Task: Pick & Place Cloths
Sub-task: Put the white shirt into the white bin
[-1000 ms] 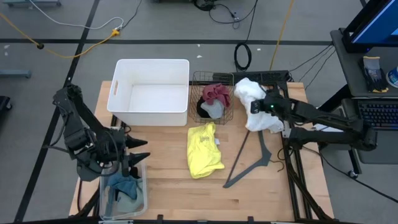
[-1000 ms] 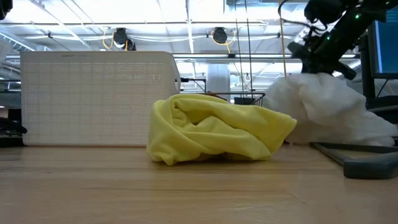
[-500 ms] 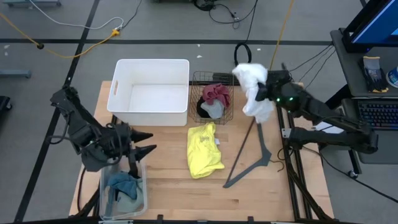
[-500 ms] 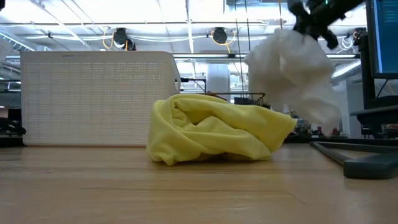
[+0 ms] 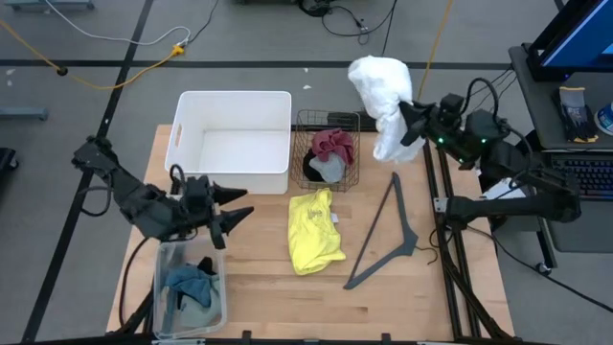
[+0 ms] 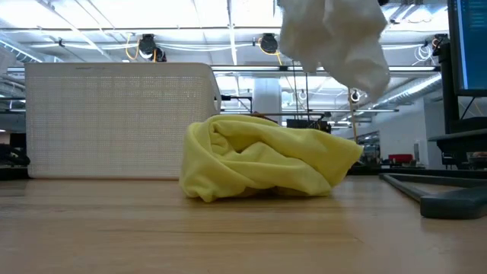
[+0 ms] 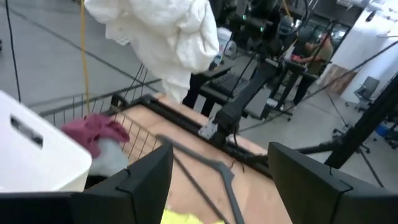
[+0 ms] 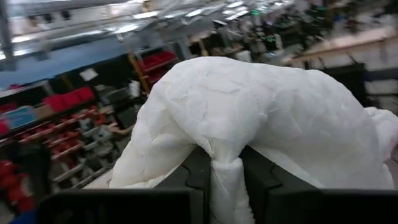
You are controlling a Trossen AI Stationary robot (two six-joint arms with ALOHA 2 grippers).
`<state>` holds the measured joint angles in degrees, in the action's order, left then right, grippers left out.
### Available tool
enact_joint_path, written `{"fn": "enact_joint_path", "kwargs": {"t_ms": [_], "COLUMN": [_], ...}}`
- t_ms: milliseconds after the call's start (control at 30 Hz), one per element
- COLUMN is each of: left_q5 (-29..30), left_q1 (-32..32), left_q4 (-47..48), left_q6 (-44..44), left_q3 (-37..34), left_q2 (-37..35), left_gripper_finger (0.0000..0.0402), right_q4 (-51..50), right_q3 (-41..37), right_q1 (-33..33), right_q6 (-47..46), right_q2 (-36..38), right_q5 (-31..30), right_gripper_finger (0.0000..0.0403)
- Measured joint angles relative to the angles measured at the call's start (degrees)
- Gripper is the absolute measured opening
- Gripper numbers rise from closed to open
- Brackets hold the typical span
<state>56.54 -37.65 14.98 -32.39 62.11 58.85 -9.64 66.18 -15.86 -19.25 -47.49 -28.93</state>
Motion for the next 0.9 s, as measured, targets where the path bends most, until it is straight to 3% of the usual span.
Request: {"fn": "enact_joint_path", "kwargs": {"t_ms": [200, 400, 667, 900], "left_q5": [-2.39, -5.33, -18.05, -28.57], "left_q1": [4.55, 9.09, 15.08, 18.13], "left_q4": [-5.77, -6.08, -6.92, -17.54], "left_q6": [6.61, 6.99, 7.15, 15.6], "left_q3": [0.0, 0.0, 0.0, 0.0], "left_q2": [0.06, 0.06, 0.07, 1.35], "left_gripper_finger": [0.0267, 0.0267, 0.0267, 0.0267], "right_q4": [6.14, 12.27, 15.47, 18.21], "right_q3": [4.11, 8.57, 15.9, 19.53], "right_q1": [6.68, 13.21, 19.69, 23.02], "right_q6": [5.1, 10.46, 17.02, 20.14], "right_q2": [-6.31, -13.45, -22.57, -28.35], "right_q5": [0.15, 0.4, 0.44, 0.44], "right_gripper_finger": [0.0036, 0.0036, 0.0036, 0.0036]}}
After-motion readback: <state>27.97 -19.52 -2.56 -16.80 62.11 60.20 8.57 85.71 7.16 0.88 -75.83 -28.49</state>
